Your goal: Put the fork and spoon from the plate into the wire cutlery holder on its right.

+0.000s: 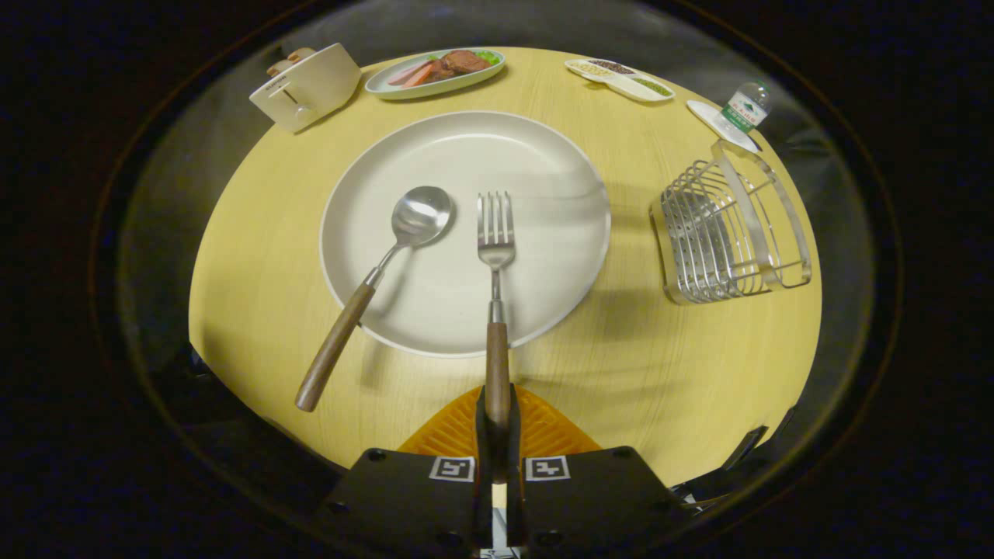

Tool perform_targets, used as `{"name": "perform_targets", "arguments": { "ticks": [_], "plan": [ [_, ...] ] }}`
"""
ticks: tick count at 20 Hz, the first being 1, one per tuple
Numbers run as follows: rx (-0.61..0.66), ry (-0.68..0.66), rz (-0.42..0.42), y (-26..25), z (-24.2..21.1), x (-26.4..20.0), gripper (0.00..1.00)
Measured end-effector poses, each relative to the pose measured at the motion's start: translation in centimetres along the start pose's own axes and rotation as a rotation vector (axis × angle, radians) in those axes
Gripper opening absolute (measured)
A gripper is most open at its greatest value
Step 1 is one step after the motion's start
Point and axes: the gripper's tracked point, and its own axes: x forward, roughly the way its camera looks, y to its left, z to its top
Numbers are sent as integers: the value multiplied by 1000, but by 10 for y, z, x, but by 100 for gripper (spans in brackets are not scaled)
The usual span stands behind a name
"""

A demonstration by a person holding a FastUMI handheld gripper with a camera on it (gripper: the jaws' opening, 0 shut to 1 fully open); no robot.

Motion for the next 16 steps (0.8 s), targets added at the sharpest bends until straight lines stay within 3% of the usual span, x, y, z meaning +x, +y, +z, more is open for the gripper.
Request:
{"name": "perform_targets", "arguments": {
  "ticks": [10,16],
  "plan": [
    [119,-70,32,-10,14,-42,4],
    [181,-130,21,-48,35,-86,4]
  ]
}}
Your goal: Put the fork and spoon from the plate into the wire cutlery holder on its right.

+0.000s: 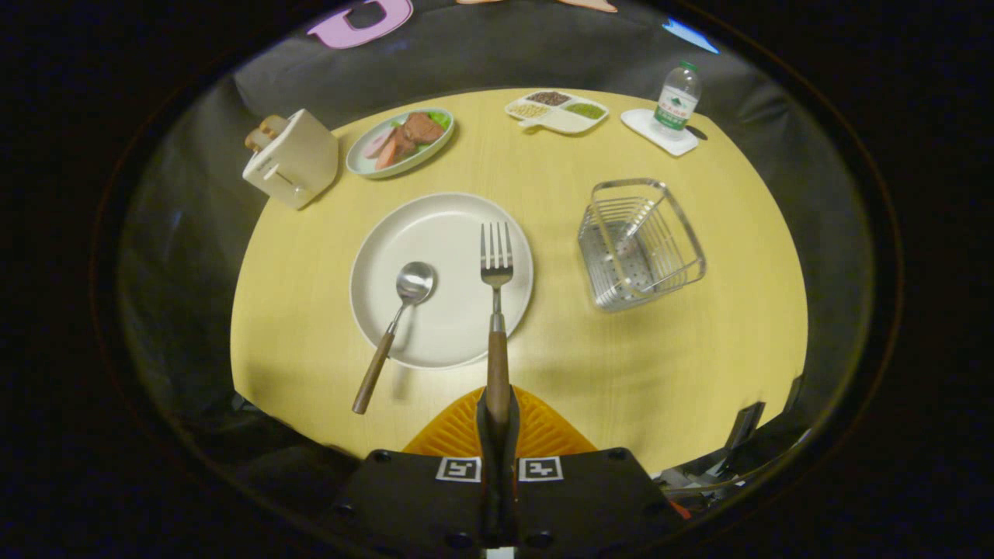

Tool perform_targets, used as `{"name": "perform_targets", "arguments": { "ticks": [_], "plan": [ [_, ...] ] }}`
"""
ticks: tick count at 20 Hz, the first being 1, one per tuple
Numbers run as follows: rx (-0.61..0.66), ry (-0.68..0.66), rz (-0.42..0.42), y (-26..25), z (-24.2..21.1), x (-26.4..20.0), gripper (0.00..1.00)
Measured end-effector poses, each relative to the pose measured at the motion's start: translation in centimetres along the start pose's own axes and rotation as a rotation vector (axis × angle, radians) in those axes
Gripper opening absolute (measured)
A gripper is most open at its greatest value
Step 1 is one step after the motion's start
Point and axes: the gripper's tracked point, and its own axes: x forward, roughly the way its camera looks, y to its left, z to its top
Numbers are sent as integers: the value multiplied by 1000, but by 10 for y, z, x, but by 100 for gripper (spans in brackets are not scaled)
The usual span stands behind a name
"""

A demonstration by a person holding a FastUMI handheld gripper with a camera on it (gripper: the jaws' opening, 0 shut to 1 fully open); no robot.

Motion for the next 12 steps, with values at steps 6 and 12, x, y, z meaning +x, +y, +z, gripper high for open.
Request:
{"name": "perform_targets", "arguments": {
  "ticks": [6,12],
  "plan": [
    [48,-59,-93,-67,31,-38,4],
    [10,67,-138,-101,11,-18,4]
  ]
}}
